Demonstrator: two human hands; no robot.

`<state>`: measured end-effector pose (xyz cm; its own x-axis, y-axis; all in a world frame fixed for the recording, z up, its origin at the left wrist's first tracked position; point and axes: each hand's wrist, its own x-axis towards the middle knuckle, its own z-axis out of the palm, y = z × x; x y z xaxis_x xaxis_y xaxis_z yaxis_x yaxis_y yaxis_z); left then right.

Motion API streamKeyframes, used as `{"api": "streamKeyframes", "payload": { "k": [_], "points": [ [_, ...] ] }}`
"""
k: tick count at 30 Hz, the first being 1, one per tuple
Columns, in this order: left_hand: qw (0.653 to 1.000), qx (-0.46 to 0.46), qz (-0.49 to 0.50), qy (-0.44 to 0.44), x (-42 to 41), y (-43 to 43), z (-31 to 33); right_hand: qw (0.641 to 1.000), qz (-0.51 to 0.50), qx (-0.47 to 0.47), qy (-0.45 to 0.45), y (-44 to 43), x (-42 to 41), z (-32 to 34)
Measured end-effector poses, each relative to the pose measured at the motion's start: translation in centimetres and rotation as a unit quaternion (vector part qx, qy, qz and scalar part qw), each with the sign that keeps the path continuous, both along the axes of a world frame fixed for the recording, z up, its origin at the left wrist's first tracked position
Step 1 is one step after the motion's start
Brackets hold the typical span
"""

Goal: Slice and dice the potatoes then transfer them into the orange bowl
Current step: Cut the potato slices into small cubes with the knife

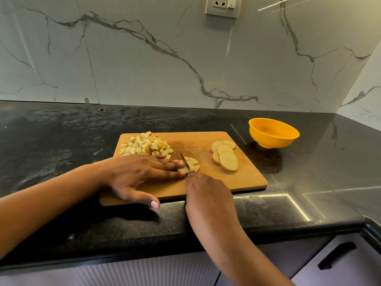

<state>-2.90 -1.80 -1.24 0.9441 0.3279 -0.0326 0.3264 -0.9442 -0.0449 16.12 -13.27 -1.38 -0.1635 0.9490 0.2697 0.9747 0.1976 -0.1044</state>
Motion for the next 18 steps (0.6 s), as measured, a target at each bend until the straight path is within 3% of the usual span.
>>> {"api": "streamKeyframes", "payload": {
  "k": [11, 18],
  "points": [
    [0.999, -0.005, -0.007, -0.035, 0.1, -0.2, 0.1, 0.993, 0.017, 0.056, 0.099, -1.1, 2.2, -0.7],
    [0.994, 0.060, -0.017, -0.087, -0.7, -0.5, -0.1, 0.994, 0.020, 0.053, 0.092, -1.8, 1.7, 0.5]
  ]
}}
